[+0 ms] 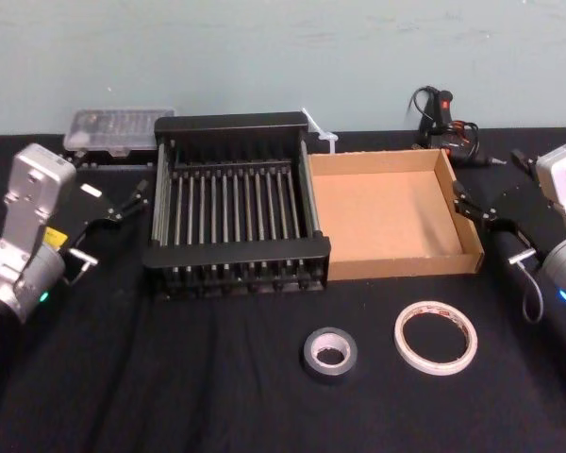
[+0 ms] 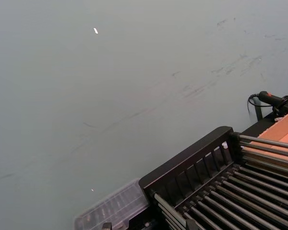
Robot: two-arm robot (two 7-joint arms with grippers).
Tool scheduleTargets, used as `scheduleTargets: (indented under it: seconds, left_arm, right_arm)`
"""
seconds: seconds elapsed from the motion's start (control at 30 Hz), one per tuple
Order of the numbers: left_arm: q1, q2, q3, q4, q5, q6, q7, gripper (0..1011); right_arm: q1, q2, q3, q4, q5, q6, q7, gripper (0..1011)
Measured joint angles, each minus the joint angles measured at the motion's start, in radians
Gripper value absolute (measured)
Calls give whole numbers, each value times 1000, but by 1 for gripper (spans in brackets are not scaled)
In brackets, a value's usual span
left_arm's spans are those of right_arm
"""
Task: Pick up the white tape and place it into the black box , Pick up the silver tape and place it into the brown box.
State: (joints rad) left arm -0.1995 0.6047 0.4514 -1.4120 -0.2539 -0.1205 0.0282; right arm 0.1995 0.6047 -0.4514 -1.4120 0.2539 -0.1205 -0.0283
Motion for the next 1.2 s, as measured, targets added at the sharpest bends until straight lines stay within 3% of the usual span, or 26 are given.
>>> scheduleTargets:
  seconds: [1.2]
  left_arm:
    - [0,0,0,0,0,0,0,1001]
  right_arm:
    - [0,-1,6,-5,-1,3,7,1002]
